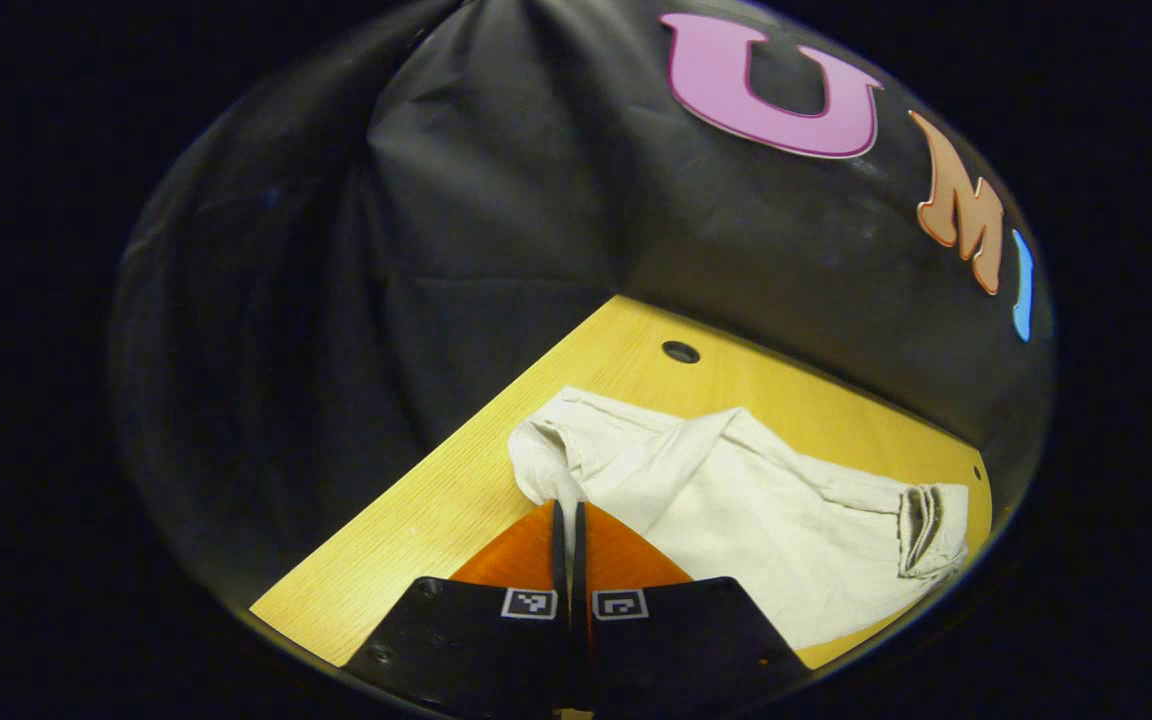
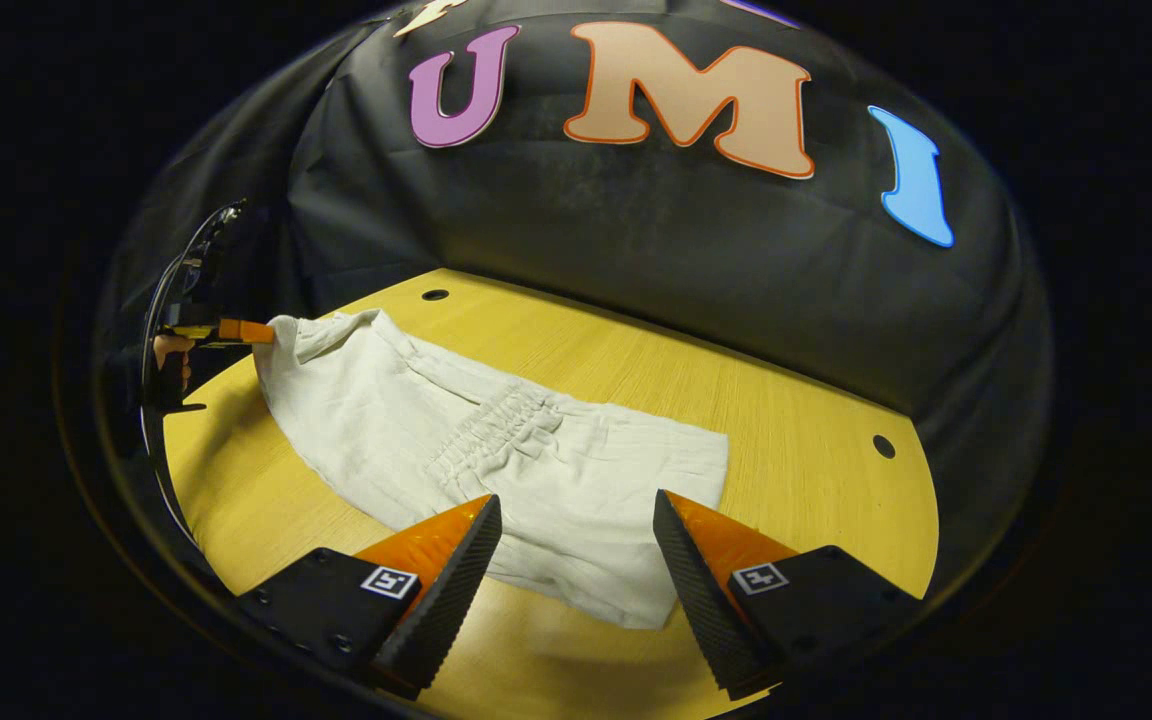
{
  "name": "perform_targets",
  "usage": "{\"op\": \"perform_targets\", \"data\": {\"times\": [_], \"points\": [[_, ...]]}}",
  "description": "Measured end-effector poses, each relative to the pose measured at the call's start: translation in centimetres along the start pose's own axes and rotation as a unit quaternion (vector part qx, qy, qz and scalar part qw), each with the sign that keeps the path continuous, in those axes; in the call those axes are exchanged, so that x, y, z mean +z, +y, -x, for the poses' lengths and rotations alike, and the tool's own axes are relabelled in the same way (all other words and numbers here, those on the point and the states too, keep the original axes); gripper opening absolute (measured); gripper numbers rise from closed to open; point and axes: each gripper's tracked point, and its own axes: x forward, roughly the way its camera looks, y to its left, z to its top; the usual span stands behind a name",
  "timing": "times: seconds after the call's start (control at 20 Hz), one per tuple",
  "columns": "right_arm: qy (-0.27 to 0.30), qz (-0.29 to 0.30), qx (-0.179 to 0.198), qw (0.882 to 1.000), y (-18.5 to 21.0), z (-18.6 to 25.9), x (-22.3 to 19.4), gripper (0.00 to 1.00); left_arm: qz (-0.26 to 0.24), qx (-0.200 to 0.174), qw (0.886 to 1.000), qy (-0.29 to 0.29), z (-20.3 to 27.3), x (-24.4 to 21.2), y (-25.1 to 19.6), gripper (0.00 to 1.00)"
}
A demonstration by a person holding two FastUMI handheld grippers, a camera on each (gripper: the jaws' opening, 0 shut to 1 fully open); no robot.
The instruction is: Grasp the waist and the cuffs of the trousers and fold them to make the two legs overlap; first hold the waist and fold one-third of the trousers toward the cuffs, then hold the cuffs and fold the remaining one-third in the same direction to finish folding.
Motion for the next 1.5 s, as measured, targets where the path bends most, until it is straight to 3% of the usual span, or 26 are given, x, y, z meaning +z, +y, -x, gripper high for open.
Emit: {"op": "perform_targets", "data": {"times": [0.75, 1.25, 1.5], "points": [[-0.022, -0.035, -0.022, 0.999, -5.3, 5.4, -2.7, 0.99, -0.069, -0.128, 0.988, -0.055, 5.1, 5.5, -19.3, 0.00], [-0.022, -0.064, -0.051, 0.996, -10.1, 8.5, -5.3, 0.98, -0.109, -0.216, 0.968, -0.060, 7.4, 5.4, -32.5, 0.00], [-0.023, -0.080, -0.068, 0.994, -12.1, 9.7, -6.6, 0.99, -0.134, -0.265, 0.953, -0.060, 8.5, 4.7, -39.2, 0.00]]}}
